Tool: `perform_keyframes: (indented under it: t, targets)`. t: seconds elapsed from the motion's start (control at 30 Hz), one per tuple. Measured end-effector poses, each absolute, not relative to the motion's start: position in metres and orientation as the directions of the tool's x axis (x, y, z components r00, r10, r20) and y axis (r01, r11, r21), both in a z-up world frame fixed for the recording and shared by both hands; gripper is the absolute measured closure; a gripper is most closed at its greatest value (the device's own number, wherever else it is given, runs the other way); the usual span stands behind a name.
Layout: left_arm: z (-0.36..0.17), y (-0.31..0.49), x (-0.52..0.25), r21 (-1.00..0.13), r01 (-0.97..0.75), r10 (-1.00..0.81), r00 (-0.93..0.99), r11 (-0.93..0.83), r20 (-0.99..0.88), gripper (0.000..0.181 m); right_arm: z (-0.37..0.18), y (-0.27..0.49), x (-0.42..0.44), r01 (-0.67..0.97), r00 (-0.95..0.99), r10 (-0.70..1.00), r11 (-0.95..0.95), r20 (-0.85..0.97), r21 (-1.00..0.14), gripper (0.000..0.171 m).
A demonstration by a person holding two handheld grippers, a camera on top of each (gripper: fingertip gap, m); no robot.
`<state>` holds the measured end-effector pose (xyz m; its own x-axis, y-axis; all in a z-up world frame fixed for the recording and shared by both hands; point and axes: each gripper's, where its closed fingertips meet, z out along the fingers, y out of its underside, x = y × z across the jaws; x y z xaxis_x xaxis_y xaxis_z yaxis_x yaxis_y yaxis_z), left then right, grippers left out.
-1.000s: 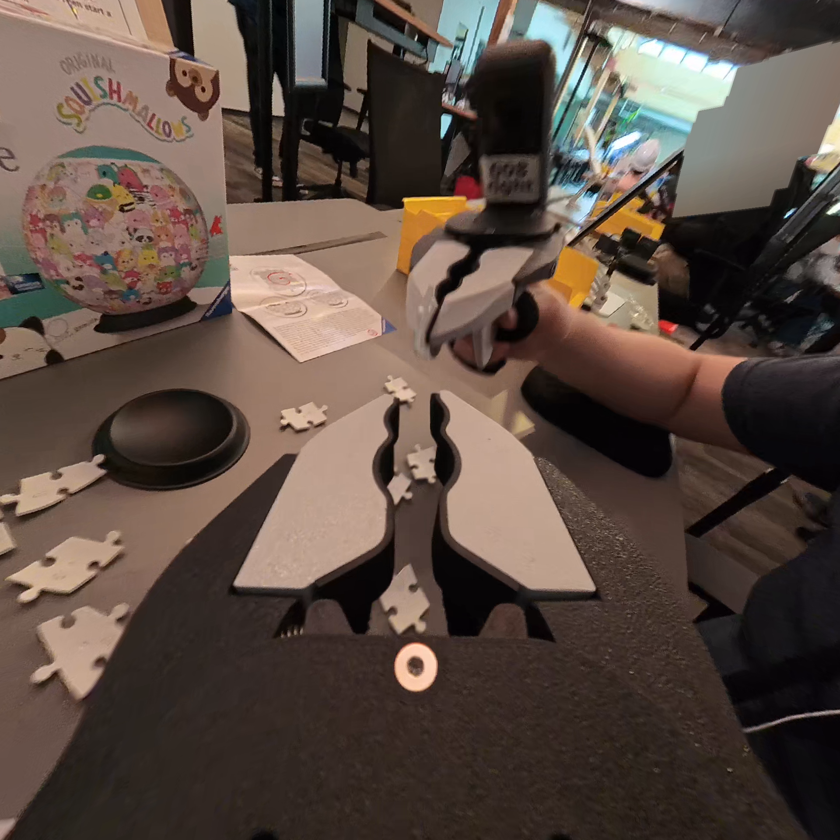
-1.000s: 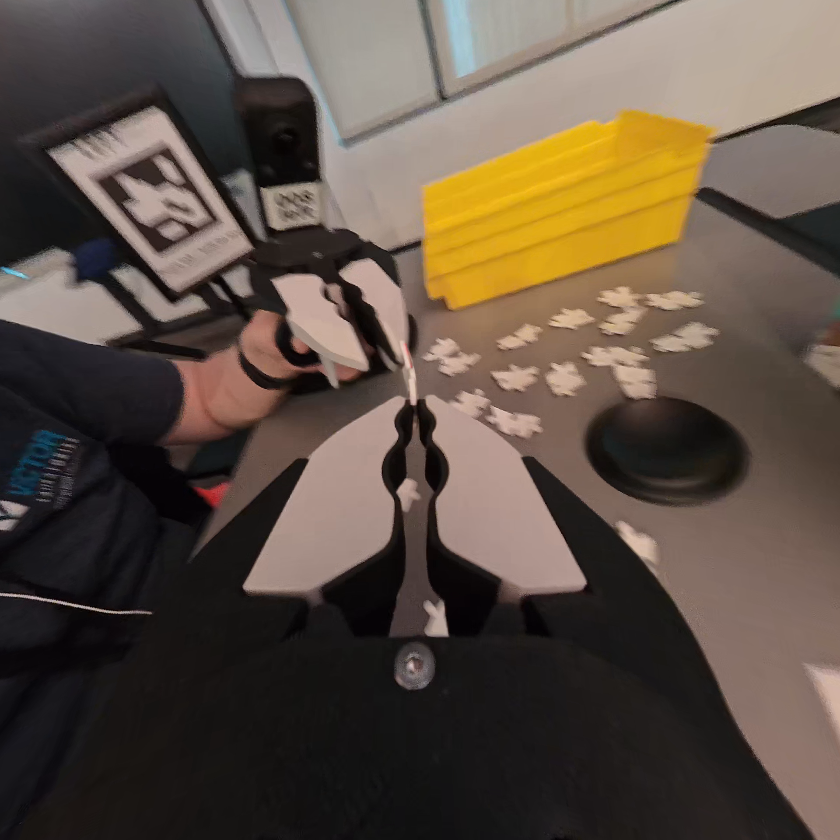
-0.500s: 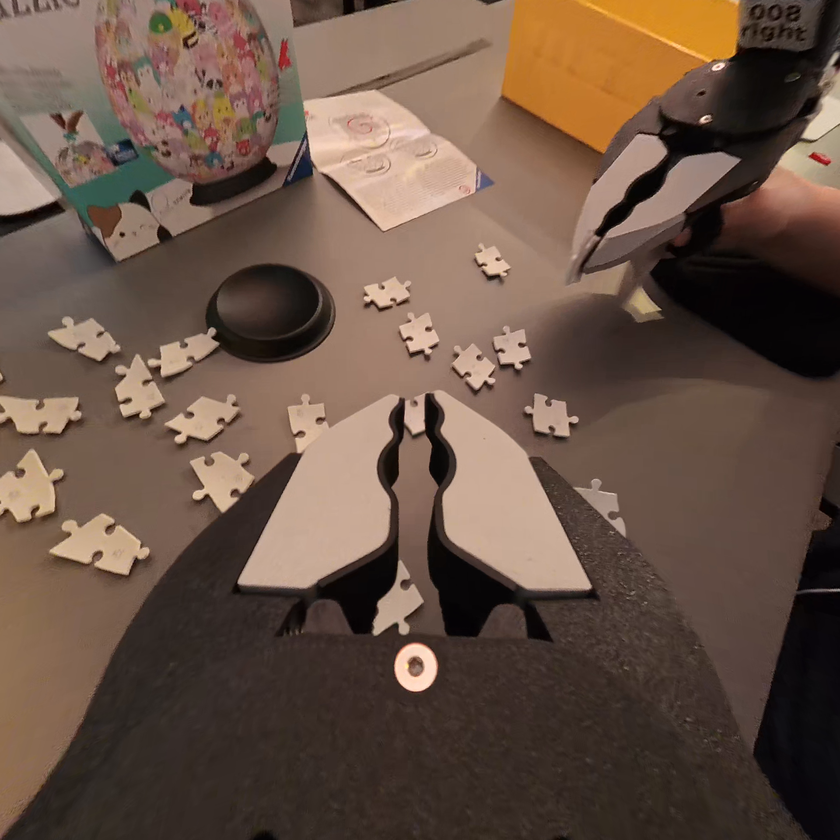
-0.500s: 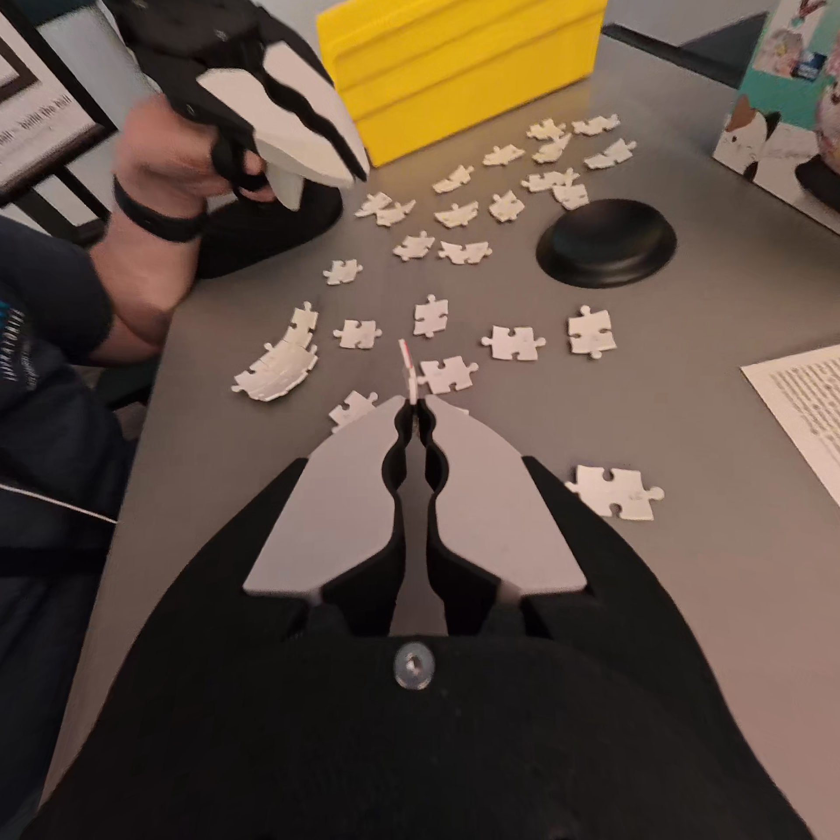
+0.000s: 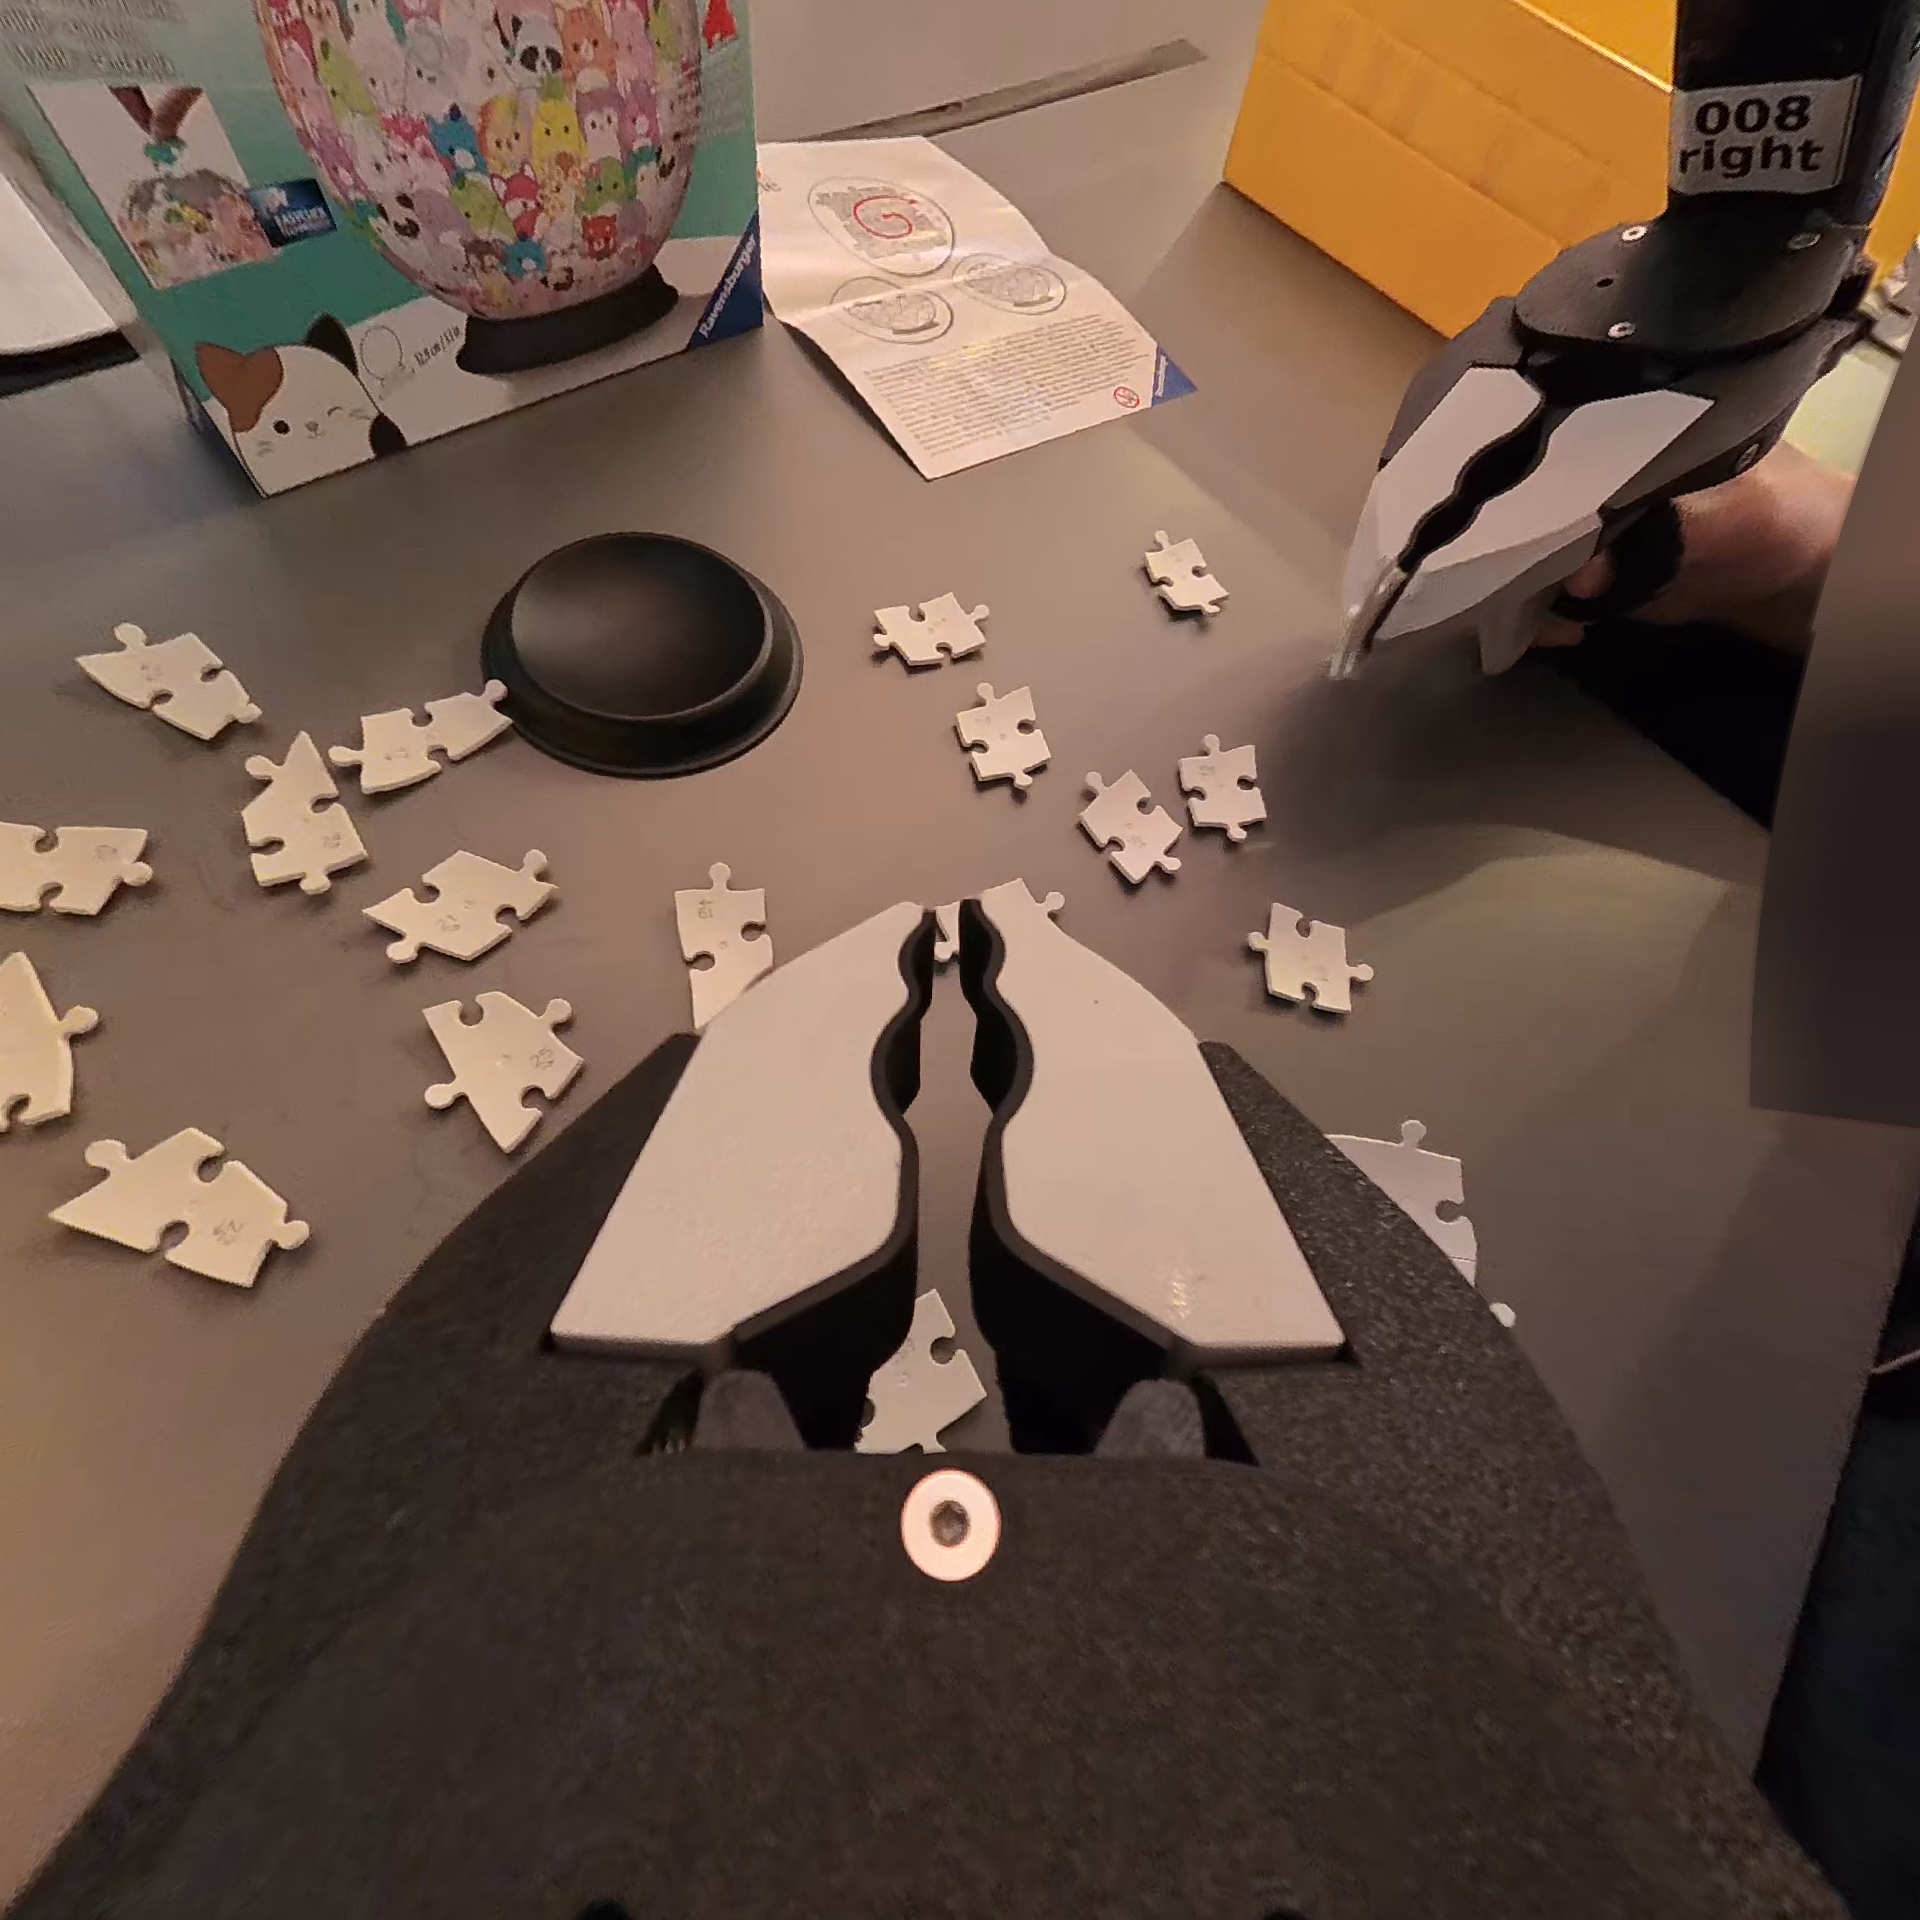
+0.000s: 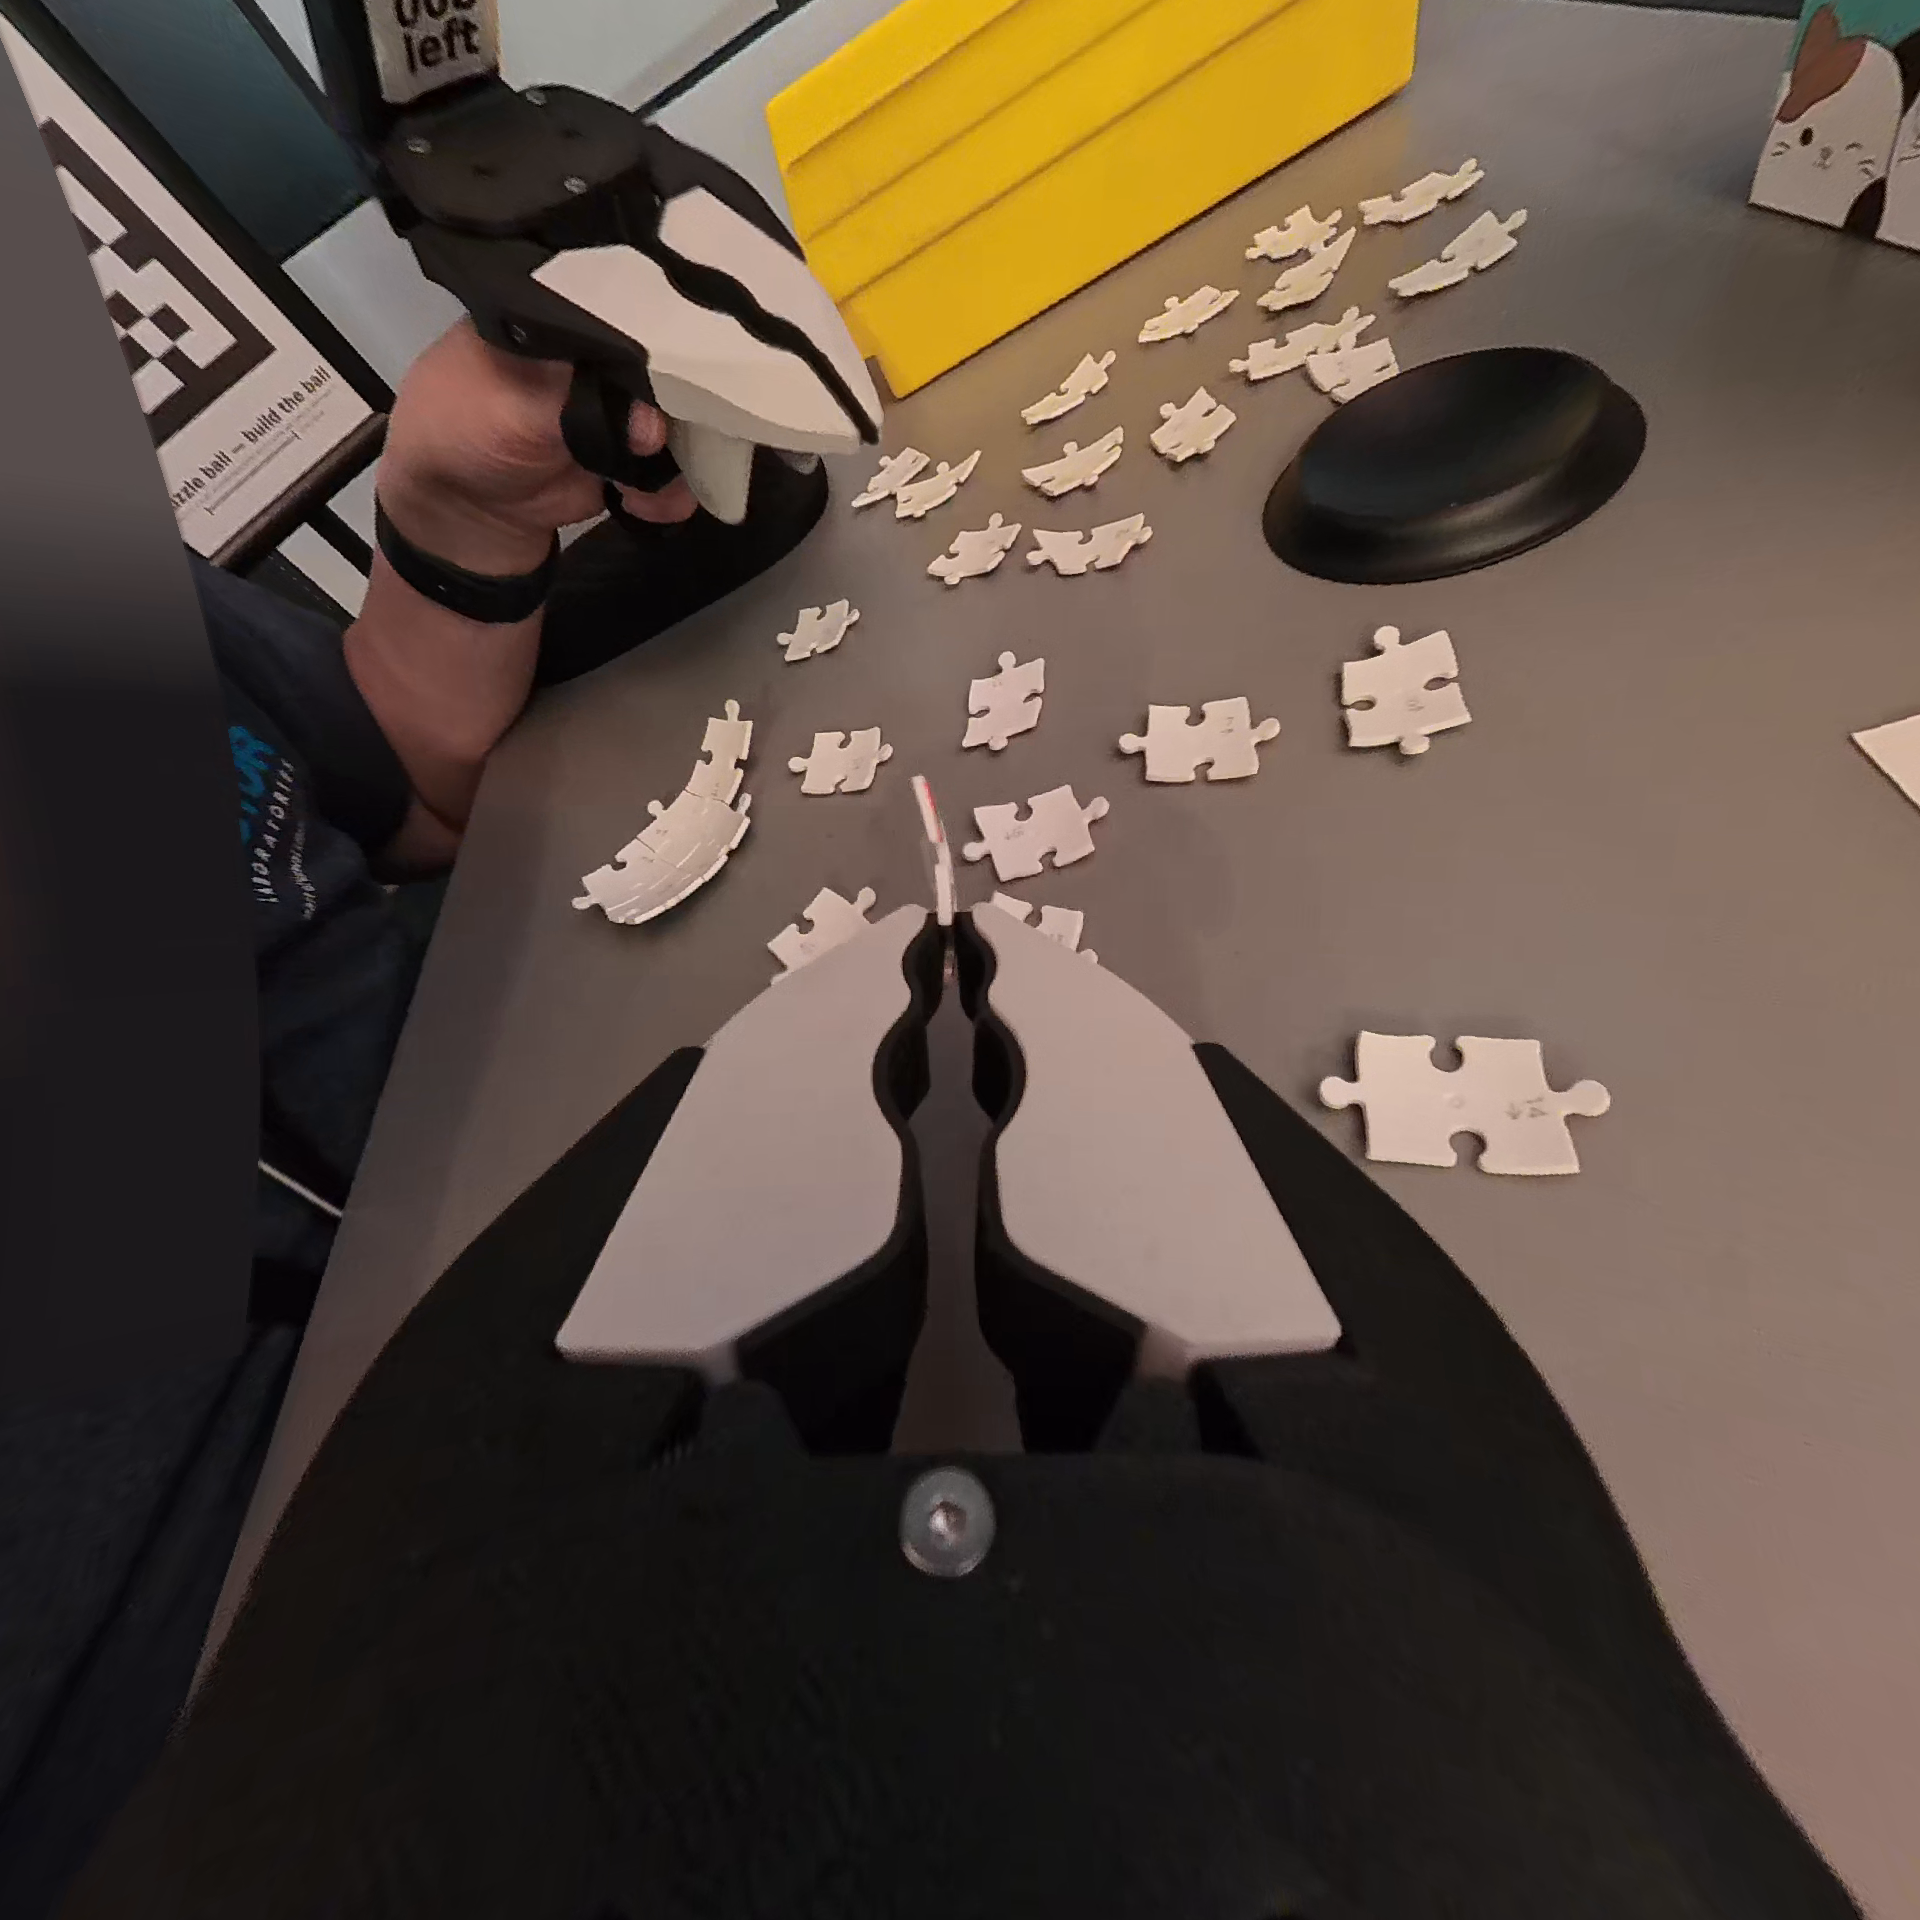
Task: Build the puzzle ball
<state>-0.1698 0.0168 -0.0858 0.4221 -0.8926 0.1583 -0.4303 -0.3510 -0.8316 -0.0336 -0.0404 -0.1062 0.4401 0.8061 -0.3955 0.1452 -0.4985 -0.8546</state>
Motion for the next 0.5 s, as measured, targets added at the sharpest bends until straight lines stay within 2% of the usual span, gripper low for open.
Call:
perform_keyframes:
  t: [0.5]
  targets:
    - [-0.0849,0.0122,-0.1707,-0.821,-0.437,-0.895,0.407,-0.369,0.185,0.178,-0.1096,-0.0503,-0.0411,0.177,0.363,0.829,-0.51,-0.425,-0.842,0.168]
